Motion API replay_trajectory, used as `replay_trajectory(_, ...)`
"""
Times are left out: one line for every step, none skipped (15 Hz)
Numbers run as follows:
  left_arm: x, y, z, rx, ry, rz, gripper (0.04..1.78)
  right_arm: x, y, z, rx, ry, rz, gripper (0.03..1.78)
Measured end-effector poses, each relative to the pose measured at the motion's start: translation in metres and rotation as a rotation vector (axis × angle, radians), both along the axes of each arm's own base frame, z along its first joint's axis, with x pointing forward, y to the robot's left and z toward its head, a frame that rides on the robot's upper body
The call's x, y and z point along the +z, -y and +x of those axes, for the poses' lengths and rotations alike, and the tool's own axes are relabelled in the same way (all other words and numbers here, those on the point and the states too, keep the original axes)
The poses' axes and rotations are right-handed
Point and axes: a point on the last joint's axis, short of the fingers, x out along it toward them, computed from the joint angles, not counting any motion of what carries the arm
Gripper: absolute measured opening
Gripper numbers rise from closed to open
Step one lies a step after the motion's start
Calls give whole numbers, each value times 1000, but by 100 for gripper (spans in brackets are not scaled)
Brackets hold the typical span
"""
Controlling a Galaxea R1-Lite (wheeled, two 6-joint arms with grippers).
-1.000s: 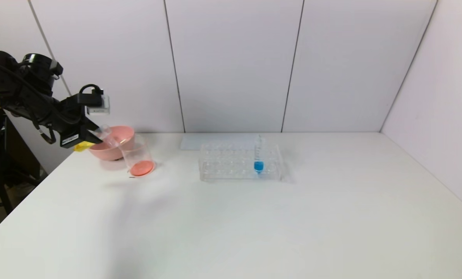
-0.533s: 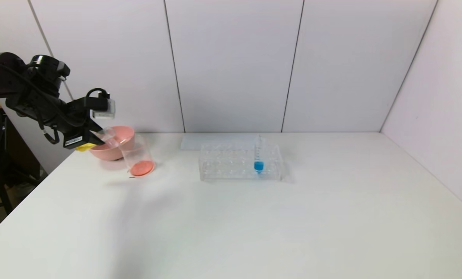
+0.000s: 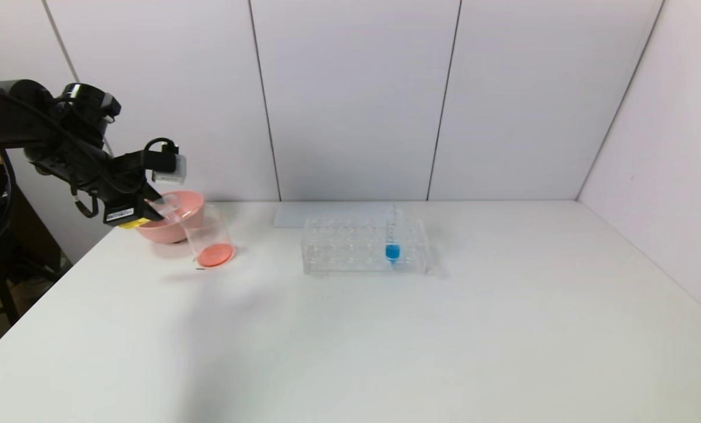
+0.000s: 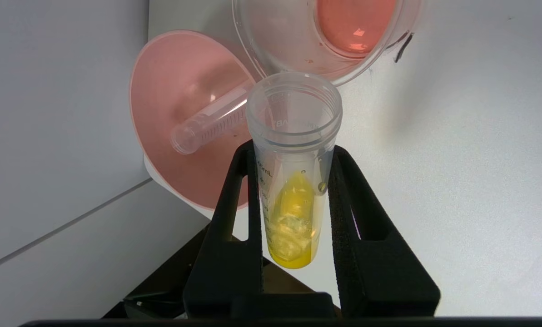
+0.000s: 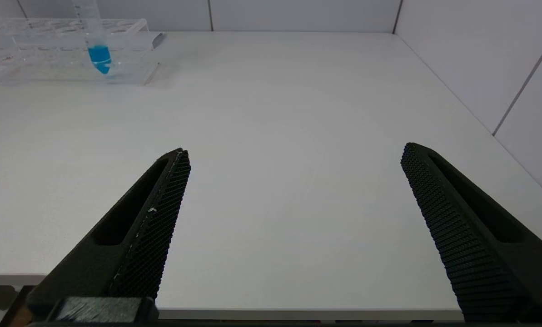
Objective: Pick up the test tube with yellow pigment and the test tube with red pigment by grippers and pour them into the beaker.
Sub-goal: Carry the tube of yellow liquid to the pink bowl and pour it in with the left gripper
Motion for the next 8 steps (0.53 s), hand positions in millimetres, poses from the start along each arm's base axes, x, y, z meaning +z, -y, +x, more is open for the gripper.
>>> replay_trajectory(0, 1, 0, 0, -1, 10, 44, 0, 0, 0, 0, 0, 0, 170)
replay_trajectory(0, 3, 0, 0, -2, 18, 44, 0, 0, 0, 0, 0, 1, 170)
replay_trajectory(-1, 4, 1, -2, -4, 21, 44, 0, 0, 0, 0, 0, 0, 170)
replay_trajectory(-1, 6, 1, -6, -5, 23, 44, 0, 0, 0, 0, 0, 0, 170)
replay_trajectory(-1, 7, 1, -10, -7, 26, 44, 0, 0, 0, 0, 0, 0, 170)
replay_trajectory(-2, 9, 2, -7, -10, 41, 44, 0, 0, 0, 0, 0, 0, 170)
replay_trajectory(-2, 10, 2, -1, -13, 64, 44, 0, 0, 0, 0, 0, 0, 170)
replay_trajectory(-3, 13, 3, 6, -15, 89, 44, 0, 0, 0, 0, 0, 0, 170)
